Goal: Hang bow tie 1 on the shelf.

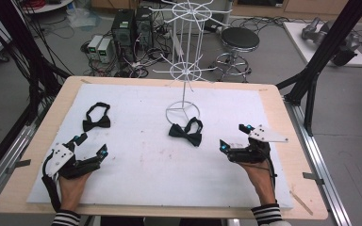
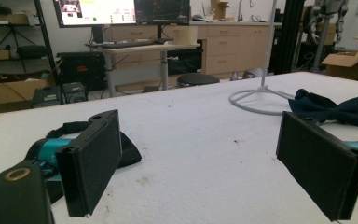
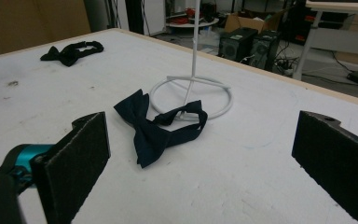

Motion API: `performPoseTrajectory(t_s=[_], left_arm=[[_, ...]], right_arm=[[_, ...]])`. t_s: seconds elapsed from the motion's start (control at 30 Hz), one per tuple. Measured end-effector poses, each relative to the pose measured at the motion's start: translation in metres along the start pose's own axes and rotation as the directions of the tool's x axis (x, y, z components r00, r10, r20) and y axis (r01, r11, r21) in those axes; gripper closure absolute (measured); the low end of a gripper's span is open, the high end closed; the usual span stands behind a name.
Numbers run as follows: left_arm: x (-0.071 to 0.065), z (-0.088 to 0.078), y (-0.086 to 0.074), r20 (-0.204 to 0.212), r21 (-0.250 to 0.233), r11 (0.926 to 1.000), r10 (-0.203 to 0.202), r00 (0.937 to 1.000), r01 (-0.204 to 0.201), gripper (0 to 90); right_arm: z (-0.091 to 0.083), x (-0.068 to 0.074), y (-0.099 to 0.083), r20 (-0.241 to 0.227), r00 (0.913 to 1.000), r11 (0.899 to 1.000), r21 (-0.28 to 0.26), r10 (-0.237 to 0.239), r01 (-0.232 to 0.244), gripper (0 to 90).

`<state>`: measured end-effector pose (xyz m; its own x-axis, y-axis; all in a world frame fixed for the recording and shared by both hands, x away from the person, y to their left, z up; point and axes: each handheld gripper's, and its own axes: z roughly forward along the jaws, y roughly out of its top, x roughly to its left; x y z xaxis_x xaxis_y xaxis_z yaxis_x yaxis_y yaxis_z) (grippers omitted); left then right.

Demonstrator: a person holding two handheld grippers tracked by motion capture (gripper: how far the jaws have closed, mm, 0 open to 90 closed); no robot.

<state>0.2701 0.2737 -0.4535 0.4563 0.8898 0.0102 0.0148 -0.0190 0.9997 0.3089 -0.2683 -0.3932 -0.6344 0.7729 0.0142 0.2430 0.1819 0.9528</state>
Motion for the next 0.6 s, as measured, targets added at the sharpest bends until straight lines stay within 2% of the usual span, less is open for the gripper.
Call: performPoseTrajectory(t_s=[0.07, 0.23, 0.33, 0.4, 0.43, 0.5, 0.57, 0.6], left_arm=[[0.0, 0.0, 0.0, 0.0, 0.0, 1.0, -0.001, 1.0, 0.001, 14.5], [0.0, 0.0, 0.0, -0.002, 0.0, 1.0, 0.0, 1.0, 0.0, 14.5], [0.0, 0.0, 0.0, -0.001, 0.001, 1.0, 0.002, 1.0, -0.002, 14.5], [0.0, 0.0, 0.0, -0.001, 0.001, 1.0, 0.002, 1.0, -0.002, 14.5], [0.0, 0.0, 0.0, -0.001, 0.001, 1.0, 0.002, 1.0, -0.002, 14.5], [0.0, 0.0, 0.0, -0.003, 0.002, 1.0, 0.0, 1.0, 0.0, 14.5], [0.0, 0.0, 0.0, -0.003, 0.002, 1.0, -0.001, 1.0, 0.001, 14.5], [0.0, 0.0, 0.0, -0.003, 0.002, 1.0, -0.001, 1.0, 0.001, 14.5]], right_arm=[[0.003, -0.001, 0.004, -0.01, 1.0, 1.0, 0.011, 0.002, -0.002, 3.4], [0.019, 0.001, 0.014, -0.025, 0.9992, 0.997, 0.073, -0.031, 0.032, 3.5], [0.026, 0.003, 0.016, -0.036, 0.9985, 0.995, 0.09, -0.04, 0.043, 3.5], [0.037, 0.004, 0.019, -0.054, 0.997, 0.99, 0.127, -0.055, 0.062, 3.5], [0.037, 0.004, 0.019, -0.054, 0.997, 0.99, 0.127, -0.055, 0.062, 3.5], [0.045, 0.005, 0.021, -0.042, 0.9954, 0.982, 0.165, -0.086, 0.092, 3.4], [0.048, 0.006, 0.023, -0.038, 0.9951, 0.979, 0.179, -0.092, 0.097, 3.5], [0.052, 0.006, 0.025, -0.08, 0.9923, 0.976, 0.191, -0.094, 0.108, 4.8]])
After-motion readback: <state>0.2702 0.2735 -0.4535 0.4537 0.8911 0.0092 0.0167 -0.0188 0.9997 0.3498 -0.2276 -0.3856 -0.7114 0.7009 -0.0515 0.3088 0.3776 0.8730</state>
